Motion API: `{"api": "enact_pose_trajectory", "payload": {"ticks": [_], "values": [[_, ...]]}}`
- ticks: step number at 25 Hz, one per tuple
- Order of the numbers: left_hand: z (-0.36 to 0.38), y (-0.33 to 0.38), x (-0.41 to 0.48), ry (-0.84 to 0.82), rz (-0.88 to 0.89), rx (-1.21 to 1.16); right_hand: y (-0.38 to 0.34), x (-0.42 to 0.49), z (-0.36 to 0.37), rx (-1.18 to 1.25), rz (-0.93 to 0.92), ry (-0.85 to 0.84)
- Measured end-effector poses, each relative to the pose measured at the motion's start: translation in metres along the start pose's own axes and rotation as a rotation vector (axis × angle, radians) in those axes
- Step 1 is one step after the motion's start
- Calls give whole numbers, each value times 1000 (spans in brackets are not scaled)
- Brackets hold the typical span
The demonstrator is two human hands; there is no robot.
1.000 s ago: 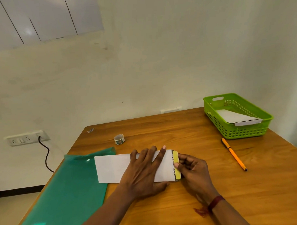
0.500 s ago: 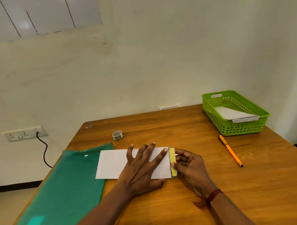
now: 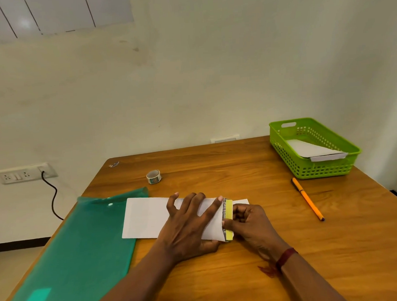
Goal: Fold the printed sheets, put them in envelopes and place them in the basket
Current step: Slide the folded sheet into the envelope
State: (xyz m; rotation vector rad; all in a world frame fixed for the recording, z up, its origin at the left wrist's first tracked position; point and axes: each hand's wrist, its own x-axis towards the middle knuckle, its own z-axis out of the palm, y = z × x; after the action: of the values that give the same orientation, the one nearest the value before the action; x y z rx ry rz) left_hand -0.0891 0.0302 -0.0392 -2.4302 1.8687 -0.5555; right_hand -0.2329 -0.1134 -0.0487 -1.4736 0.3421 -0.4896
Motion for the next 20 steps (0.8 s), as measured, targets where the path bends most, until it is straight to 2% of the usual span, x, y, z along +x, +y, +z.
{"api": "enact_pose_trajectory", "payload": {"ticks": [7, 12, 16, 20], "values": [[-11, 3, 1, 63, -10, -7, 3, 1, 3, -93, -36, 140], [-24, -1, 9, 5, -16, -8, 5, 2, 2, -90, -94, 179], [-31, -1, 13, -60, -51, -37, 6, 2, 2, -93, -161, 282], [-31, 2, 17, -35, -48, -52, 10, 2, 3, -151, -213, 266]]}}
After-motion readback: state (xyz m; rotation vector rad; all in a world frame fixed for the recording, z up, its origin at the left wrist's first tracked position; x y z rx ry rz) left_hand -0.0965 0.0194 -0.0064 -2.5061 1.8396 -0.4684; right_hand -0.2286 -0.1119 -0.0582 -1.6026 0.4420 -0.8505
